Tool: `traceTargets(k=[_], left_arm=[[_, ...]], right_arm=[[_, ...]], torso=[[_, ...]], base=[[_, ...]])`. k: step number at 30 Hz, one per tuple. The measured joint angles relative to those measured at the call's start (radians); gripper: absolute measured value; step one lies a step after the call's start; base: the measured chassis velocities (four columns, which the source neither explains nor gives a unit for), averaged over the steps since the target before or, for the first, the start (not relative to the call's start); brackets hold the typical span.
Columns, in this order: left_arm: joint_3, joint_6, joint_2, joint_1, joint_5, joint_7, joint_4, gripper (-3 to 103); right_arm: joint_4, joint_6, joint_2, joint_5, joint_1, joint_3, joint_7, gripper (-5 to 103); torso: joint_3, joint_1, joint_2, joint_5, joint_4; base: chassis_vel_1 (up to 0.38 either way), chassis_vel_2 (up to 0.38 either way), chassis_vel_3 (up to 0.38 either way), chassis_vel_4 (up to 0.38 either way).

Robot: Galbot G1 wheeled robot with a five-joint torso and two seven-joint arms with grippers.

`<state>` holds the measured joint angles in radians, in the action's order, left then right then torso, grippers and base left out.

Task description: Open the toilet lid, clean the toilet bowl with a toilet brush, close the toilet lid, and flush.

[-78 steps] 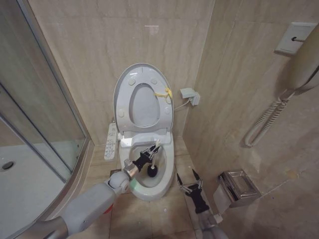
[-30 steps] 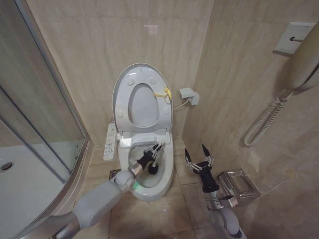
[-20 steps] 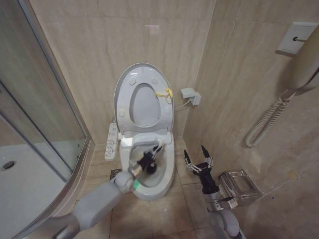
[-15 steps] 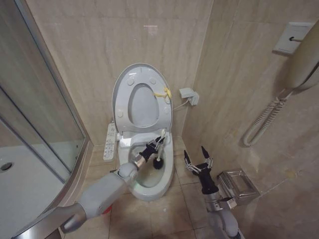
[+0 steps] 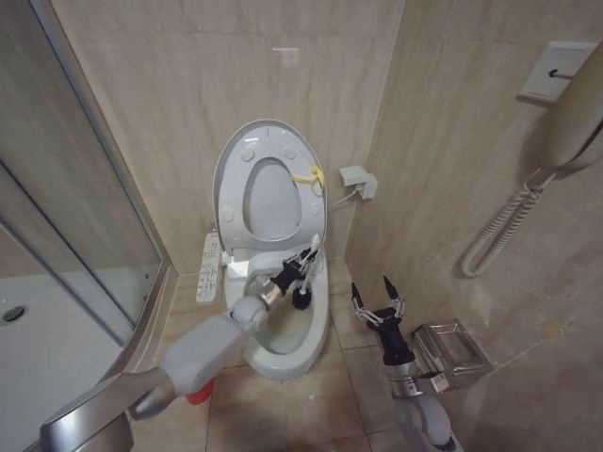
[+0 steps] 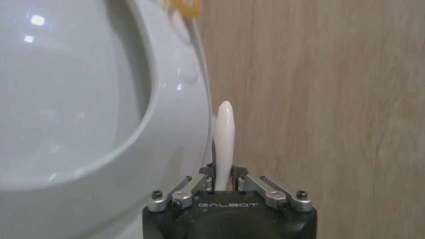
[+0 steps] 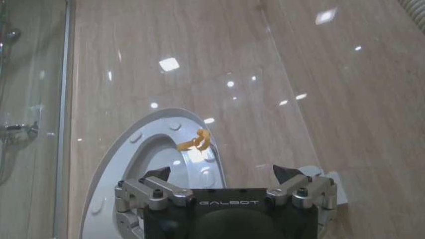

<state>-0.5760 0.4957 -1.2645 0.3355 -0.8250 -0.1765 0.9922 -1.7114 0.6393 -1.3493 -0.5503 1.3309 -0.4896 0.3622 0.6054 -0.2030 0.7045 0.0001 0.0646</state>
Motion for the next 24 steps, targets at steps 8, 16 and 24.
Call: traceTargets(k=[8,16,24], left_arm=[[-0.010,0.003,0.002,0.065,0.028,-0.015,-0.031,16],[0.024,0.020,-0.041,0.035,0.037,-0.008,-0.009,16],[0.008,0.021,-0.046,0.051,0.050,-0.013,-0.093,16]], right_arm=[[-0.004,0.003,0.021,-0.006,0.002,0.007,0.006,100],[0.002,0.011,0.020,-0.007,0.005,0.013,0.015,100],[0.002,0.018,0.023,-0.010,0.015,0.010,0.022,100]], torso=[[0.000,0.000,0.000,0.0000,-0.0010],[0.000,0.000,0.000,0.0000,0.0001],[0.000,0.000,0.000,-0.0001,-0.0010]], base=[[0.000,0.000,0.000,0.000],[0.000,0.000,0.000,0.000],[0.000,0.000,0.000,0.000]])
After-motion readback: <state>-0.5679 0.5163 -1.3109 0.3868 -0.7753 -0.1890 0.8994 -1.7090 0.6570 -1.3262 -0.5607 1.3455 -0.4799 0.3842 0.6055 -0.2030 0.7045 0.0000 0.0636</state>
